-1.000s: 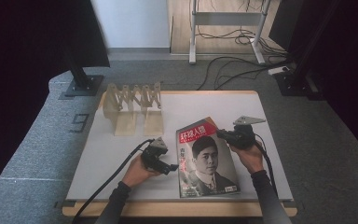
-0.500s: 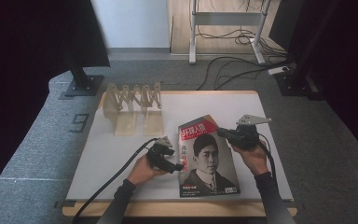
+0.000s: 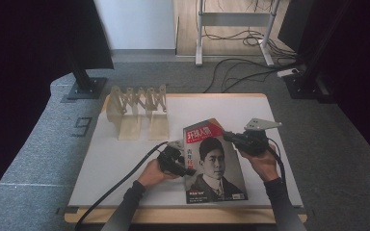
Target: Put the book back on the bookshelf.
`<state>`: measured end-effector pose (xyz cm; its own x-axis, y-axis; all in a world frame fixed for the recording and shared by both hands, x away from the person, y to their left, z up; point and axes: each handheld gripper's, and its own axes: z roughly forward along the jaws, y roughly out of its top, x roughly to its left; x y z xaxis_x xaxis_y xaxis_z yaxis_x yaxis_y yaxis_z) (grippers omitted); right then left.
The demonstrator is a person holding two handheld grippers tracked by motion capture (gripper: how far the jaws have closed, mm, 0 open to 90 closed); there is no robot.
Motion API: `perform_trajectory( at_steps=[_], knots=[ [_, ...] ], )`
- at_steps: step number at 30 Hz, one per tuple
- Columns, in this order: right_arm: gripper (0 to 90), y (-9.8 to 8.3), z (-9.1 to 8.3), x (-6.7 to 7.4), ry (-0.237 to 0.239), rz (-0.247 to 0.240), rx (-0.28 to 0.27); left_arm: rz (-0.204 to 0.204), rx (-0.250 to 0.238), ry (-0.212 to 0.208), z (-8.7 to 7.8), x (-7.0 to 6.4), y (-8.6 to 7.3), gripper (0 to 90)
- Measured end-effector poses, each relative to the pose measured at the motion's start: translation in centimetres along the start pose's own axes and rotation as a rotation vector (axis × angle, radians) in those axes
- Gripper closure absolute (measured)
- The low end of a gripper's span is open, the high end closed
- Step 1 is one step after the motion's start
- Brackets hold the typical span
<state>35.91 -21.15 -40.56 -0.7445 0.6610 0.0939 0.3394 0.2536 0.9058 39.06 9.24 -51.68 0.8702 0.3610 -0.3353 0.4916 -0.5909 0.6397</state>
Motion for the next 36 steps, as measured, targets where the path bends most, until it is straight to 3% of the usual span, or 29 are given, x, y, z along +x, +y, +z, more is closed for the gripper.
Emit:
perform_trajectory(
  at_steps=[6,7,10,16,21,22,23,24,25,26,27,28,30,36],
  knots=[
    [87.3,0.1,0.1,0.1,0.002,-0.007,0.005,0.004,0.004,-0.042,-0.7,0.0,0.3,55.5],
    [87.4,0.2,0.3,0.1,-0.003,-0.012,0.014,0.028,0.007,-0.044,-0.9,-0.4,0.5,59.1],
    [87.5,0.2,0.5,0.2,-0.002,-0.014,0.019,0.031,0.037,-0.043,-1.1,-0.6,1.0,63.0],
    [87.4,0.3,0.3,0.0,-0.022,-0.019,0.028,0.015,0.031,-0.049,-1.6,-0.8,1.4,67.5],
    [87.4,0.6,-0.4,-0.7,-0.057,-0.004,0.002,0.024,-0.051,0.005,-3.4,-1.1,2.5,75.3],
    [87.3,0.8,-0.6,-0.8,-0.065,-0.004,-0.007,0.039,-0.069,0.031,-3.9,-1.2,2.8,76.7],
    [87.3,1.5,-1.0,-1.1,-0.074,-0.004,-0.036,0.085,-0.118,0.093,-5.0,-1.6,3.5,79.1],
    [87.1,1.9,-1.3,-1.1,-0.079,-0.006,-0.057,0.098,-0.154,0.120,-5.5,-1.8,3.9,80.6],
    [87.1,1.9,-1.3,-1.1,-0.079,-0.006,-0.057,0.098,-0.154,0.120,-5.5,-1.8,3.9,82.2],
    [87.1,2.8,-1.9,-1.1,-0.088,-0.008,-0.093,0.110,-0.189,0.142,-6.1,-2.0,4.1,83.3],
    [87.1,2.8,-1.9,-1.1,-0.088,-0.008,-0.093,0.123,-0.215,0.164,-6.5,-2.2,4.2,83.3],
    [87.1,3.3,-2.4,-1.0,-0.082,-0.010,-0.111,0.144,-0.220,0.188,-6.7,-2.3,4.2,84.8],
    [87.0,3.4,-2.6,-0.8,-0.085,-0.023,-0.106,0.195,-0.217,0.191,-7.0,-2.6,3.5,84.7],
    [86.4,2.8,-2.7,-0.7,-0.080,-0.024,-0.109,0.227,-0.221,0.194,-7.4,-3.0,2.6,84.9]
  ],
)
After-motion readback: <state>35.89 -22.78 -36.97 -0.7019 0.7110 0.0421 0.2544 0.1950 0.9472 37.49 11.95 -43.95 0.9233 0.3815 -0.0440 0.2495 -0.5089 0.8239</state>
